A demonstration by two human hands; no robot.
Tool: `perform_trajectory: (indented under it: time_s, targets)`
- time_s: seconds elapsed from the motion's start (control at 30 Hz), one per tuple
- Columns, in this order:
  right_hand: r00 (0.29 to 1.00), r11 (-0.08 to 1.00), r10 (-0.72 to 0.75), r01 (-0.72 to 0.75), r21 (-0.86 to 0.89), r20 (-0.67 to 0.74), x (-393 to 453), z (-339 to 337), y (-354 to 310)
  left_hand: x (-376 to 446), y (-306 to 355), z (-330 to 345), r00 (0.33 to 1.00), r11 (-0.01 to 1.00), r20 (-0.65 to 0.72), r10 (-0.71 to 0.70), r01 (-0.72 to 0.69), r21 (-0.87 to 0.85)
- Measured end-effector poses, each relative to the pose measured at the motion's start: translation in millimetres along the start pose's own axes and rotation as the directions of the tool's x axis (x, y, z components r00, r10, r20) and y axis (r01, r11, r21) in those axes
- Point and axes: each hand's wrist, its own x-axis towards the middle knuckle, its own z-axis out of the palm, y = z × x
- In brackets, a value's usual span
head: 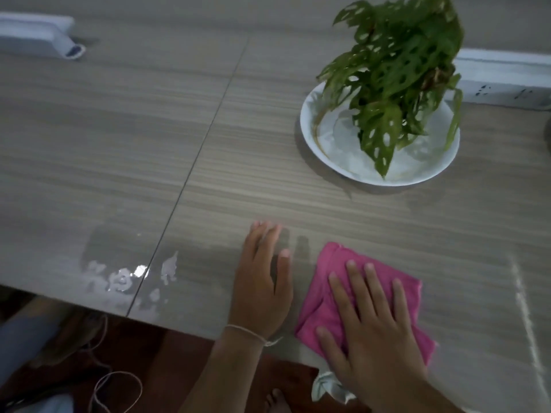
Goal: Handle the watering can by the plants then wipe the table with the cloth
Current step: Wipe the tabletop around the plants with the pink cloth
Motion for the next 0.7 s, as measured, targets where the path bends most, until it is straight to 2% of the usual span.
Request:
perform_trajectory:
  time_s: [0.07, 0.17, 0.27, 0.4, 0.57, 0.7]
  targets:
    - [0.999, 0.999, -0.033, 0.033, 0.015, 0.016, 23, 1, -34, 3, -27, -40, 1.000, 0.997, 0.006, -0.014, 0.013, 0.082]
    - [0.992, 0.992, -0.122, 0.121, 0.045, 0.020, 70, 2, -83, 12, -76, -100, 0.996, 0.979, -0.078, -0.051, 0.065, 0.192]
    - [0.986, 0.984, -0.154, 0.147, 0.098, 0.065, 129, 2, -126, 19, -119, -134, 0.985, 0.966, -0.135, -0.106, 0.134, 0.223]
    - [0.981, 0.979, -0.171, 0.159, 0.125, 0.091, 210, 4, -162, 16, -133, -134, 0.991, 0.967, -0.108, -0.078, 0.101, 0.233]
    - [0.987, 0.987, -0.138, 0.129, 0.098, 0.087, 304, 0, -165, 16, -134, -134, 0.981, 0.960, -0.163, -0.108, 0.145, 0.238]
    - [0.992, 0.993, -0.094, 0.088, 0.073, 0.085, 339, -2, -169, 17, -133, -134, 0.978, 0.966, -0.179, -0.109, 0.146, 0.212]
